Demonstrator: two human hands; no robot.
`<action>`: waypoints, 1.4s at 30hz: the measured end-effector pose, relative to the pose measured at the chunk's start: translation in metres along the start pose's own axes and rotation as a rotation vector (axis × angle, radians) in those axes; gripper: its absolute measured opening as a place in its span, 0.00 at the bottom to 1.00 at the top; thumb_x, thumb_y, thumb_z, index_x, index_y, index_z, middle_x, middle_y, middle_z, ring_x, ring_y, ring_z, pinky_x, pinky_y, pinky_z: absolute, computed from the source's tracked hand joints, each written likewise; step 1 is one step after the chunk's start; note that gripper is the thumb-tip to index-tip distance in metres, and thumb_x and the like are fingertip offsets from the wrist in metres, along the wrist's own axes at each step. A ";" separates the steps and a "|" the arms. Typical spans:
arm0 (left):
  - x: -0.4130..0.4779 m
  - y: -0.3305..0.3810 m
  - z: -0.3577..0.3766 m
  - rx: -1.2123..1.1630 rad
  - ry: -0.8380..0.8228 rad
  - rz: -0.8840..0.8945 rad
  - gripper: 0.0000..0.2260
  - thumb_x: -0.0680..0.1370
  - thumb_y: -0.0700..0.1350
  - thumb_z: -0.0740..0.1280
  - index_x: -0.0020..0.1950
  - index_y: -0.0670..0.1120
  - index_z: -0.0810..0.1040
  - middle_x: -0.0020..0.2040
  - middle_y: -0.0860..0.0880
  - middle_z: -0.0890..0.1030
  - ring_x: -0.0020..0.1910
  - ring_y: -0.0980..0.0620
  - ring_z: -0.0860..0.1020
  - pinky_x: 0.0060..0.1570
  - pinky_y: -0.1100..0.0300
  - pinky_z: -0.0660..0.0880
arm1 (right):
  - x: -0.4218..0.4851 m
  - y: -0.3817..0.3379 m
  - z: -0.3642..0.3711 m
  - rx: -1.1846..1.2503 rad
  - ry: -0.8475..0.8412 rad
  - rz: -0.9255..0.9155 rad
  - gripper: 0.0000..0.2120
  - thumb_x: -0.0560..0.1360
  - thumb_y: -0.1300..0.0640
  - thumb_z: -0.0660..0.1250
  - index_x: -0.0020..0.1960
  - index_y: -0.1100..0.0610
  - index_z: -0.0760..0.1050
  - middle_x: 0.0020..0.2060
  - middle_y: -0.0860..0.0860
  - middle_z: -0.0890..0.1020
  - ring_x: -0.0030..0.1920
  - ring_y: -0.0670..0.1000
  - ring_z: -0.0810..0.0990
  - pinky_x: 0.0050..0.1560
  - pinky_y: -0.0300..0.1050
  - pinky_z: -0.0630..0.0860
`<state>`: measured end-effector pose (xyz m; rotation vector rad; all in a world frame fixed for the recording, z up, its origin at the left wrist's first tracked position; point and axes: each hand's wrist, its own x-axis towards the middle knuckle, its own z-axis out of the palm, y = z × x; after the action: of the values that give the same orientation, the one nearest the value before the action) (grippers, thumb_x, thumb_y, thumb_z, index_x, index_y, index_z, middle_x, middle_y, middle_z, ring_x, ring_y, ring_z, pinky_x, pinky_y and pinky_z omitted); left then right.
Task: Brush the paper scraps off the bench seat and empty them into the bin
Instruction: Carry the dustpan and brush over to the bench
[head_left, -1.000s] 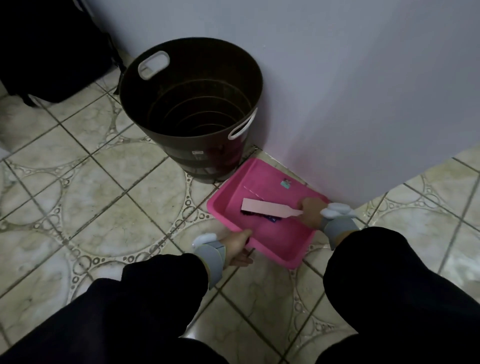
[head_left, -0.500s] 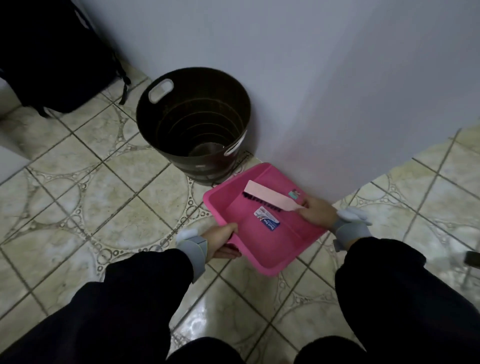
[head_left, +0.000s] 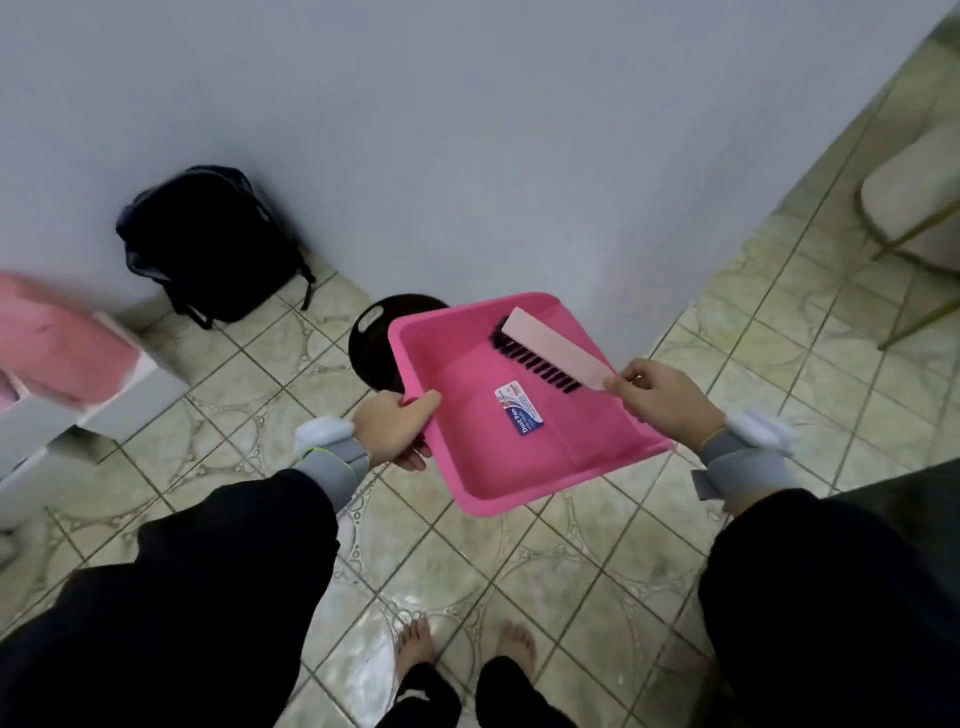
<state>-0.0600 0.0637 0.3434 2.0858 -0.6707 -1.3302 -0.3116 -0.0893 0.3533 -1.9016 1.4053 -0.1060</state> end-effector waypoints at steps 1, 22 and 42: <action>-0.016 0.011 -0.005 0.041 0.018 0.057 0.19 0.77 0.50 0.61 0.35 0.37 0.77 0.27 0.43 0.80 0.21 0.47 0.78 0.27 0.56 0.78 | -0.014 -0.007 -0.013 0.031 0.026 -0.013 0.15 0.76 0.49 0.64 0.42 0.62 0.74 0.29 0.52 0.77 0.33 0.53 0.74 0.42 0.48 0.71; -0.147 0.077 0.051 0.526 -0.245 0.474 0.19 0.78 0.48 0.61 0.31 0.39 0.75 0.18 0.50 0.77 0.17 0.52 0.76 0.20 0.65 0.73 | -0.296 0.052 -0.044 0.336 0.547 0.326 0.13 0.75 0.49 0.66 0.39 0.58 0.74 0.32 0.53 0.78 0.34 0.51 0.73 0.40 0.46 0.70; -0.470 0.070 0.550 1.042 -0.918 1.010 0.19 0.77 0.49 0.63 0.33 0.38 0.77 0.23 0.48 0.78 0.23 0.49 0.79 0.25 0.61 0.77 | -0.778 0.346 -0.085 0.557 1.176 0.929 0.13 0.74 0.50 0.67 0.34 0.55 0.72 0.29 0.51 0.76 0.31 0.48 0.70 0.37 0.44 0.67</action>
<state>-0.7514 0.2232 0.5009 1.0642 -2.7787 -1.2952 -0.9289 0.4890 0.4789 -0.4906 2.4974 -1.1354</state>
